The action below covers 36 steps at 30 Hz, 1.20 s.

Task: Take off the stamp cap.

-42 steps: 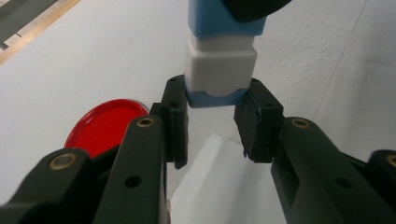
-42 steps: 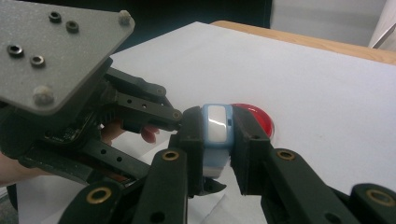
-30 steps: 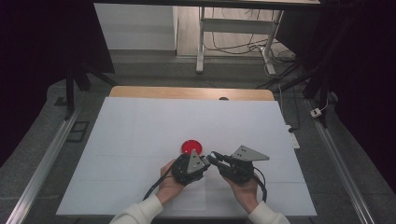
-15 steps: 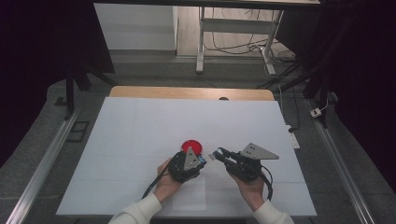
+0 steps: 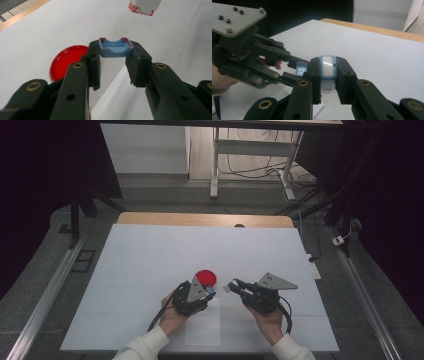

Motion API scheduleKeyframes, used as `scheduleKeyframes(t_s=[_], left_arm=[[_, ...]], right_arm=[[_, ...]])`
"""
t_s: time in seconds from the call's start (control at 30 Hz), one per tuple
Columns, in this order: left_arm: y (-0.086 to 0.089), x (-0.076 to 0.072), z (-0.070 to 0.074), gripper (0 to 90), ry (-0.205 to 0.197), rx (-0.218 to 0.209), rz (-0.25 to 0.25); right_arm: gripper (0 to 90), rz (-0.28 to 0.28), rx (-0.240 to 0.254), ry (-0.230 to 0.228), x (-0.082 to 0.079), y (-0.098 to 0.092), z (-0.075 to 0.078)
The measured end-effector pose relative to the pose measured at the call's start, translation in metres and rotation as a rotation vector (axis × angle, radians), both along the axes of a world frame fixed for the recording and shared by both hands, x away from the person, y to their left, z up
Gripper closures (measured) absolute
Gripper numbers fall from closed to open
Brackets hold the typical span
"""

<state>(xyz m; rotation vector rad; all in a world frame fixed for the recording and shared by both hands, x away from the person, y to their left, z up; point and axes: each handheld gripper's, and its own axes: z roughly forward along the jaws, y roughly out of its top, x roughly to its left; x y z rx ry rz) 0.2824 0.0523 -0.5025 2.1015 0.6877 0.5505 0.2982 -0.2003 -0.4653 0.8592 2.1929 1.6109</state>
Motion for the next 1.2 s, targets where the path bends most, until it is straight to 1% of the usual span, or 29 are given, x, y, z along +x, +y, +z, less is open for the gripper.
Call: scheduleKeyframes(t_s=[0.3,0.6,0.77,0.83,0.93,1.2], left_arm=[[0.024,-0.009,0.003,65.0,0.005,-0.015,0.005],[0.048,-0.018,0.005,65.0,0.023,-0.039,0.02],[0.062,-0.024,0.005,65.0,0.033,-0.051,0.037],[0.068,-0.028,0.005,64.9,0.038,-0.052,0.046],[0.079,-0.033,0.003,64.9,0.046,-0.064,0.061],[0.101,-0.044,-0.001,64.9,0.063,-0.071,0.095]], right_arm=[[75.2,0.014,-0.009,0.014,0.003,0.0,-0.003],[75.2,0.015,-0.012,0.013,0.004,-0.002,-0.003],[75.2,0.013,-0.015,0.013,0.005,-0.003,-0.005],[75.2,0.013,-0.018,0.01,0.005,-0.003,-0.005],[75.2,0.014,-0.019,0.007,0.005,-0.004,-0.005],[75.2,0.025,-0.025,0.003,0.005,-0.002,-0.007]])
